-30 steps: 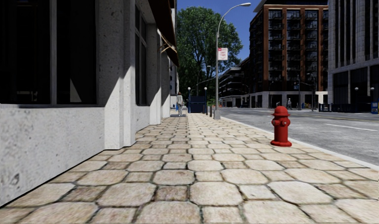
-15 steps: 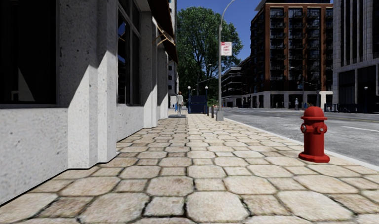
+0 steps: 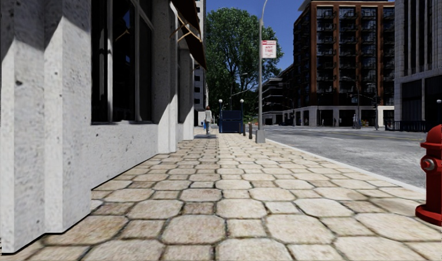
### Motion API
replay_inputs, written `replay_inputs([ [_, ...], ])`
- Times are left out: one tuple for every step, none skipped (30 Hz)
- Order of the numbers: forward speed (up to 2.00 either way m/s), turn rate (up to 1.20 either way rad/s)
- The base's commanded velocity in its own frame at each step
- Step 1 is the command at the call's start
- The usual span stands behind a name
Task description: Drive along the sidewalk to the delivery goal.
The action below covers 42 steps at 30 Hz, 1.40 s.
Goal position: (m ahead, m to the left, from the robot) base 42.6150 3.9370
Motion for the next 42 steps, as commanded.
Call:
replay_inputs([
  [2.0,0.0],
  [2.0,0.0],
  [2.0,0.0],
  [2.0,0.0],
  [2.0,0.0],
  [2.0,0.0],
  [2.0,0.0],
  [2.0,0.0],
  [2.0,0.0],
  [2.0,0.0],
  [2.0,0.0],
  [2.0,0.0],
  [2.0,0.0],
  [2.0,0.0],
  [2.0,0.0],
  [2.0,0.0],
  [2.0,0.0],
  [2.0,0.0],
  [2.0,0.0],
  [2.0,0.0],
  [2.0,0.0],
  [2.0,0.0],
  [2.0,0.0],
  [2.0,0.0],
  [2.0,0.0],
  [2.0,0.0],
  [2.0,0.0],
  [2.0,0.0],
  [2.0,0.0],
  [2.0,0.0],
  [2.0,0.0],
  [2.0,0.0],
  [2.0,0.0],
  [2.0,0.0],
  [2.0,0.0],
  [2.0,0.0],
  [2.0,0.0],
  [2.0,0.0],
  [2.0,0.0],
  [2.0,0.0],
  [2.0,0.0],
  [2.0,0.0],
])
